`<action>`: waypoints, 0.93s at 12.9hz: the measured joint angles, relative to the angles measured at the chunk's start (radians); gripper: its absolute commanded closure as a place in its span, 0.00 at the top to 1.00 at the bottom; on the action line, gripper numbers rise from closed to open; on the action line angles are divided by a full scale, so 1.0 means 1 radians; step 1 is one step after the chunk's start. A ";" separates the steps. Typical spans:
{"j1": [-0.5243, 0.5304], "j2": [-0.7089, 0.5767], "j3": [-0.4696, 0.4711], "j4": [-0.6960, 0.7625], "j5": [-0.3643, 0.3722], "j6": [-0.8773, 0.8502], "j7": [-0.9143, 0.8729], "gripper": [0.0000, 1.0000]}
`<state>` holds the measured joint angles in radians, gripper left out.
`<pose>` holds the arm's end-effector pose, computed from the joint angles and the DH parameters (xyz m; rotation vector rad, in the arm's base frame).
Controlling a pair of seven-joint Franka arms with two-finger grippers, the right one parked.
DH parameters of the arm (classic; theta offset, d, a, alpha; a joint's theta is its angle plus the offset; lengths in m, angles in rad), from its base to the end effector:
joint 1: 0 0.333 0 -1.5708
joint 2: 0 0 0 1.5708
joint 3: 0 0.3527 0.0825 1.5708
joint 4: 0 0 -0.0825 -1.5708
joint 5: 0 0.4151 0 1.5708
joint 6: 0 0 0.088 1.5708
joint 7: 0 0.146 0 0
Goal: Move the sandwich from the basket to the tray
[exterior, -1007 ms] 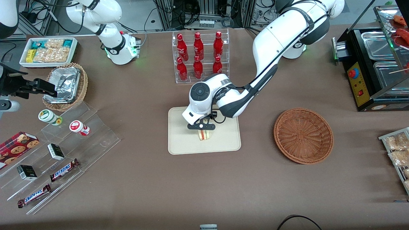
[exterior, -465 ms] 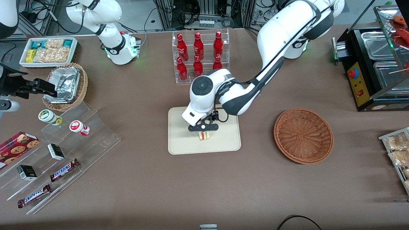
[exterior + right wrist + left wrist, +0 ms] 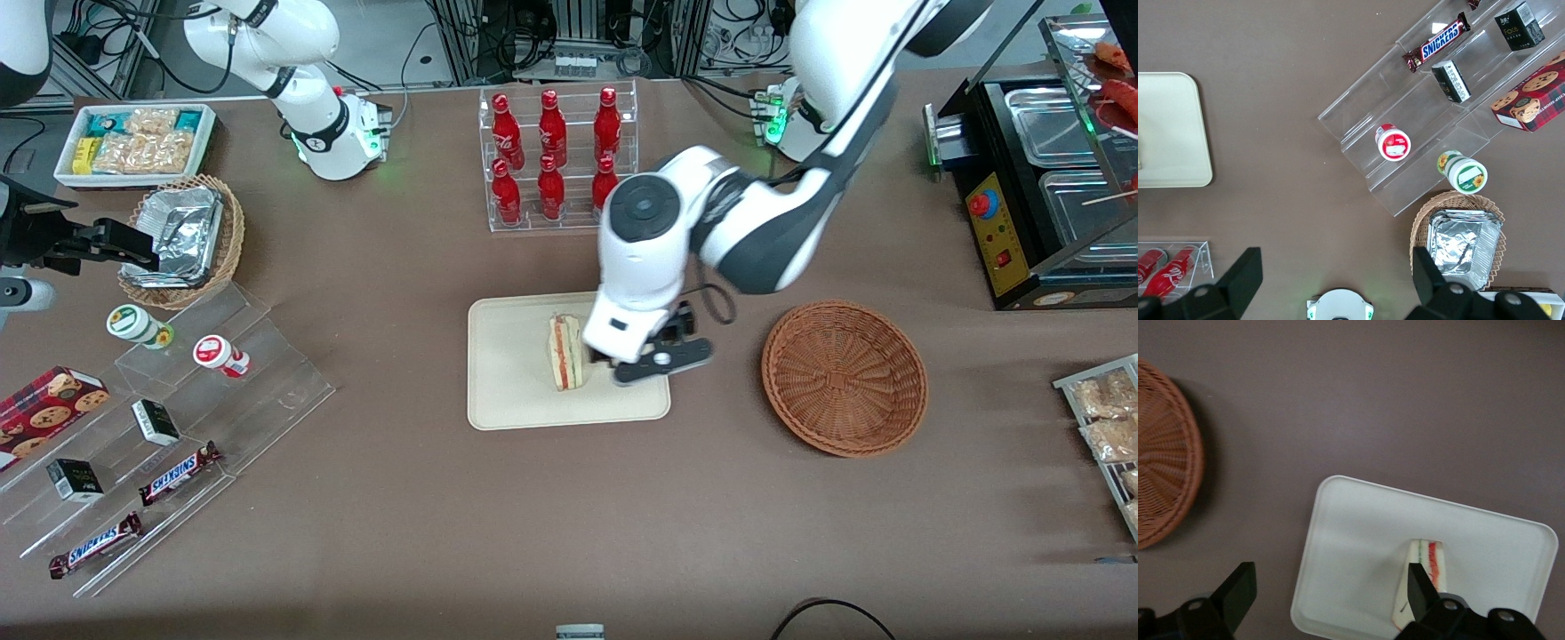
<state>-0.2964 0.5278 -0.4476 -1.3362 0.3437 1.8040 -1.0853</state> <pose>0.6173 -0.4258 0.4323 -3.0243 -0.4766 -0.1290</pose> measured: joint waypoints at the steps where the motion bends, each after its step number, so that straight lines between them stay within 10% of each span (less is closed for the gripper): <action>1: 0.031 -0.036 0.000 -0.018 0.000 -0.024 0.006 1.00; 12: 0.352 -0.317 0.006 -0.137 -0.187 -0.148 0.391 1.00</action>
<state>0.0561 0.2108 -0.4420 -1.4728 0.1563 1.6558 -0.6940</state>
